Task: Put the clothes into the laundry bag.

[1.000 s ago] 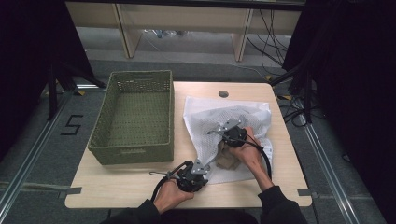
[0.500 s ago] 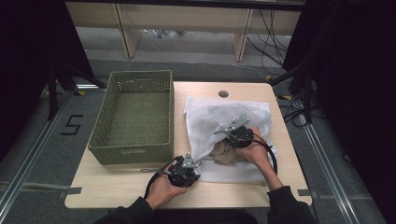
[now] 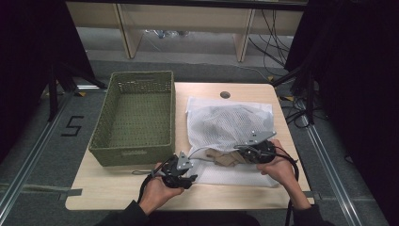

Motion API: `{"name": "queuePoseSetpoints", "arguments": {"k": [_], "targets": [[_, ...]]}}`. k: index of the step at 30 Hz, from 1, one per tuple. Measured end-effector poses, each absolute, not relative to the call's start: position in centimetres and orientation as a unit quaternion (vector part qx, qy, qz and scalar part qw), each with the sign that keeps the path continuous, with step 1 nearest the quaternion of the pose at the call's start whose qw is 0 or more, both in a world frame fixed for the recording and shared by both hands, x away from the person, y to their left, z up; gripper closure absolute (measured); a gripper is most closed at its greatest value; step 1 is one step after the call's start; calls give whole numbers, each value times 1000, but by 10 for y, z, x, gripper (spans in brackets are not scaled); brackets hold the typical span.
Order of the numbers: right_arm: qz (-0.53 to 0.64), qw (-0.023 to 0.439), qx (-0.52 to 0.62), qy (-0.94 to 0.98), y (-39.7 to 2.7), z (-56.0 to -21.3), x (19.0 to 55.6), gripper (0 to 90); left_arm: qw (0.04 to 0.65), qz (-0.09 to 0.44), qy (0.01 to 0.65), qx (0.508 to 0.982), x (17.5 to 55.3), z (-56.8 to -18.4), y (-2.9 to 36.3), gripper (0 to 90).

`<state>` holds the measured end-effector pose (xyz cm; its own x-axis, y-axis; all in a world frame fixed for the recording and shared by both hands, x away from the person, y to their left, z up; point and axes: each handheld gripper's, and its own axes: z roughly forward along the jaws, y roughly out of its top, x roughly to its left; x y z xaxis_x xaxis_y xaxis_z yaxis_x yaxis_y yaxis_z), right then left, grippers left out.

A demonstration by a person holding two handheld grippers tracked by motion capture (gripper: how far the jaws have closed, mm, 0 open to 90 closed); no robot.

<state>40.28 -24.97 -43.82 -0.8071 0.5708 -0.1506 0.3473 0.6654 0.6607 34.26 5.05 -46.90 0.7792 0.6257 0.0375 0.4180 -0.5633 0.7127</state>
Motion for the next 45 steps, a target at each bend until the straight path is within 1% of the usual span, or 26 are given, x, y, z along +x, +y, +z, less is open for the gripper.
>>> {"name": "queuePoseSetpoints", "arguments": {"k": [3,6,8,10,11,13,14,15,16,17,18,20,22,25,27,28,30,31,34,35,36,37,39,41,43,45], "targets": [[316,168,237,903,-255,-441,392,900,372,142,287,871,336,-460,44,514],[299,156,233,912,-255,-448,383,900,373,134,278,875,329,-460,36,495],[281,152,225,920,-253,-454,381,900,370,135,275,877,326,-460,32,466],[266,127,235,926,-249,-463,377,900,367,139,271,879,324,-458,31,453],[257,126,216,933,-248,-466,380,900,376,132,272,876,324,-458,29,459],[248,129,219,935,-244,-472,378,900,375,131,267,878,325,-459,26,465],[245,126,223,935,-243,-473,378,900,373,127,264,880,326,-462,25,465],[244,137,216,936,-243,-474,379,900,368,127,258,884,327,-465,24,465],[243,137,216,936,-243,-473,379,900,370,119,263,883,328,-469,22,462],[245,127,226,934,-243,-471,379,900,365,117,263,886,330,-474,20,456],[243,133,225,934,-243,-471,379,900,367,109,265,885,332,-477,18,451],[246,126,225,934,-243,-471,380,900,362,106,264,888,336,-484,14,425],[245,130,225,934,-242,-473,381,900,359,105,262,890,342,-490,8,414],[245,135,222,934,-240,-475,383,900,346,96,262,896,348,-497,-3,372],[250,138,218,933,-240,-476,385,900,336,100,254,902,354,-502,-10,348],[249,126,229,932,-239,-475,385,900,334,95,264,900,357,-505,-14,340],[254,124,218,934,-237,-476,387,899,335,93,262,900,363,-506,-16,342],[257,123,223,932,-236,-476,387,899,336,91,260,901,364,-506,-17,391],[261,117,229,931,-233,-478,390,898,341,77,245,904,367,-504,-19,653],[264,122,224,930,-231,-480,393,897,342,76,245,904,367,-504,-20,738],[261,119,233,929,-230,-480,393,898,340,81,253,902,367,-504,-21,796],[257,127,222,932,-227,-482,398,898,341,80,254,902,366,-504,-22,846],[254,126,230,931,-224,-485,402,899,336,95,243,905,365,-503,-21,884],[253,127,241,928,-222,-487,409,900,337,87,232,908,361,-503,-22,893],[252,144,248,924,-222,-489,417,900,325,78,218,917,358,-501,-21,896],[244,159,249,924,-224,-493,427,900,322,81,211,919,357,-501,-20,897]]}}
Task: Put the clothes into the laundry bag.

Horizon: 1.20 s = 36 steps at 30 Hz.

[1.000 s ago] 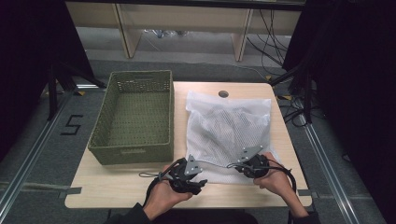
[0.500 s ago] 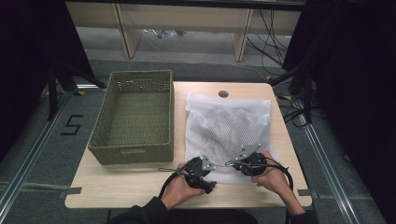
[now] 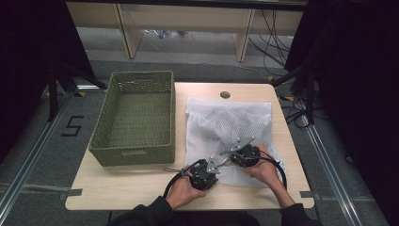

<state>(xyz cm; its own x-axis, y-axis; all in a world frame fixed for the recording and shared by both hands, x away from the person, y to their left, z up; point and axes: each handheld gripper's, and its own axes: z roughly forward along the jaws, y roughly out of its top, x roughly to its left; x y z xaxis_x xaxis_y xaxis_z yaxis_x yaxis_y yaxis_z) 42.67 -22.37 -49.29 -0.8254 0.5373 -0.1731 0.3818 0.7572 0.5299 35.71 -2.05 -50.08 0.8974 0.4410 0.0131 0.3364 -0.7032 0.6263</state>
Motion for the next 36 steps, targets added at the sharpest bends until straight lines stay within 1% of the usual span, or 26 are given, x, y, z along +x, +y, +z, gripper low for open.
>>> {"name": "queuePoseSetpoints", "arguments": {"k": [1,4,5,6,7,8,9,10,15,19,20,21,22,28,29,31,32,33,34,35,36], "targets": [[250,164,262,918,-224,-494,429,900,337,74,236,908,355,-503,-22,897],[247,176,267,915,-224,-494,440,900,338,71,238,908,355,-502,-22,899],[243,182,270,914,-224,-494,443,900,324,71,220,917,355,-500,-20,899],[239,188,273,913,-225,-495,447,900,324,70,218,918,354,-500,-21,899],[234,192,277,912,-226,-495,451,900,340,70,232,909,352,-501,-23,899],[228,189,282,913,-227,-494,456,900,336,66,222,913,352,-501,-23,899],[229,197,283,910,-228,-495,461,900,327,68,209,919,353,-499,-22,899],[234,206,290,905,-228,-496,465,900,331,66,213,917,352,-500,-24,899],[233,201,291,906,-230,-496,475,900,325,75,201,921,353,-500,-23,893],[233,193,280,911,-228,-491,469,900,327,68,211,919,353,-500,-23,870],[234,195,281,910,-229,-489,466,900,342,69,229,909,351,-502,-24,867],[241,205,280,906,-229,-487,461,900,343,68,228,909,352,-502,-24,865],[243,202,279,907,-229,-485,459,900,343,68,227,909,352,-502,-23,865],[274,175,269,907,-239,-472,438,900,349,69,235,905,352,-500,-22,861],[276,174,262,908,-241,-470,434,900,331,74,215,916,355,-498,-19,861],[289,155,260,908,-242,-467,422,900,336,73,221,913,355,-498,-18,862],[289,146,255,911,-241,-467,417,900,349,74,241,903,353,-500,-20,862],[290,147,253,911,-241,-467,413,900,347,75,242,903,353,-500,-19,861],[288,143,252,913,-241,-468,409,900,331,74,221,914,355,-499,-17,860],[280,135,250,917,-242,-470,403,900,349,68,242,903,353,-501,-20,859],[276,130,236,923,-242,-470,402,900,352,66,245,901,353,-503,-21,857]]}}
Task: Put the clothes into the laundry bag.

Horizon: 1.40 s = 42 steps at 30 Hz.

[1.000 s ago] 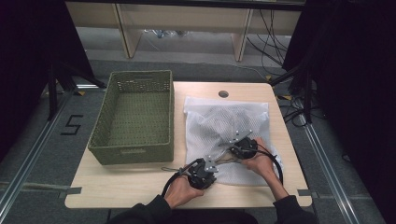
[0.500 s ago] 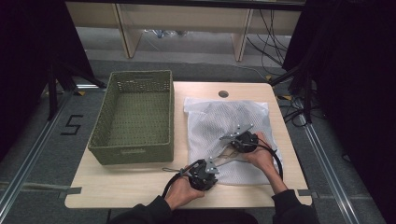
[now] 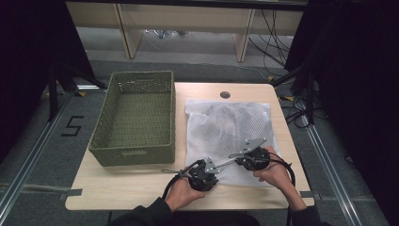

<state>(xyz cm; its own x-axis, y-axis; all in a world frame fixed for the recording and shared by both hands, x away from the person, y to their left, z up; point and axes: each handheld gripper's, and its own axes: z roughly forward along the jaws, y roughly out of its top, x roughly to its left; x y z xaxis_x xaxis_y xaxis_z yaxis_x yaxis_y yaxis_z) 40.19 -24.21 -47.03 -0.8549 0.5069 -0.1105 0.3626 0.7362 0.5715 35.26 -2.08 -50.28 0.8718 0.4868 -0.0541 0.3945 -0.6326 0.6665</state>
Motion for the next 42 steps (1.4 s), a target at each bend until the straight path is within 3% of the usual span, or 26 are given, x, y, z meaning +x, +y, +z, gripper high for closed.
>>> {"name": "queuePoseSetpoints", "arguments": {"k": [5,9,16,20,30,42], "targets": [[269,120,236,926,-245,-473,397,899,334,60,218,915,354,-501,-19,833],[258,116,254,925,-249,-474,399,847,342,65,222,911,353,-499,-17,760],[326,160,276,890,-258,-457,398,514,382,67,222,895,349,-486,-12,507],[371,176,316,855,-268,-448,398,419,386,87,233,889,347,-477,-5,428],[397,174,374,820,-293,-446,394,364,415,104,251,868,344,-462,31,361],[401,164,375,820,-291,-449,380,326,441,111,271,848,343,-457,72,252]]}}
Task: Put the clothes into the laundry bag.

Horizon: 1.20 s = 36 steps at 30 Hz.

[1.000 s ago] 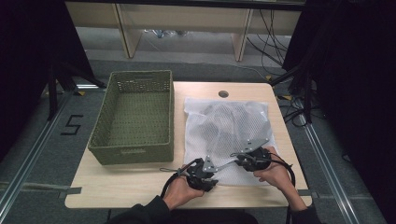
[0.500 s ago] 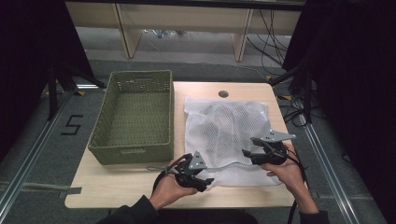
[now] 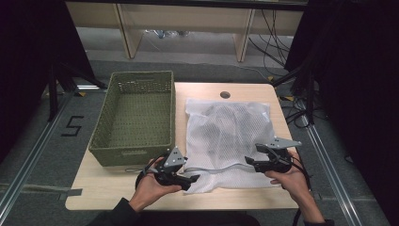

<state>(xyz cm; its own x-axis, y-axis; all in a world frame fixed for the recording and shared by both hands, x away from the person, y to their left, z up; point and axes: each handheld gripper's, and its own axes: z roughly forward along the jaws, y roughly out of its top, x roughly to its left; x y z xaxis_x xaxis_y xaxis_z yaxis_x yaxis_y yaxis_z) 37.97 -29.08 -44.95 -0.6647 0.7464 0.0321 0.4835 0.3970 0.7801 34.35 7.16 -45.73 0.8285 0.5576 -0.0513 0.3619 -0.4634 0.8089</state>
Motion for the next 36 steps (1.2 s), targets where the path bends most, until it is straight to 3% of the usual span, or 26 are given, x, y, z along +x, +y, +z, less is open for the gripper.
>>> {"name": "queuePoseSetpoints", "arguments": {"k": [11,15,33,36], "targets": [[400,155,357,830,-286,-457,368,316,437,125,269,849,336,-465,87,193],[398,171,362,825,-286,-457,362,313,437,131,270,848,333,-466,93,192],[390,137,358,837,-285,-469,339,304,428,142,283,846,315,-471,124,196],[381,157,362,836,-287,-470,331,301,432,141,284,844,310,-473,126,195]]}}
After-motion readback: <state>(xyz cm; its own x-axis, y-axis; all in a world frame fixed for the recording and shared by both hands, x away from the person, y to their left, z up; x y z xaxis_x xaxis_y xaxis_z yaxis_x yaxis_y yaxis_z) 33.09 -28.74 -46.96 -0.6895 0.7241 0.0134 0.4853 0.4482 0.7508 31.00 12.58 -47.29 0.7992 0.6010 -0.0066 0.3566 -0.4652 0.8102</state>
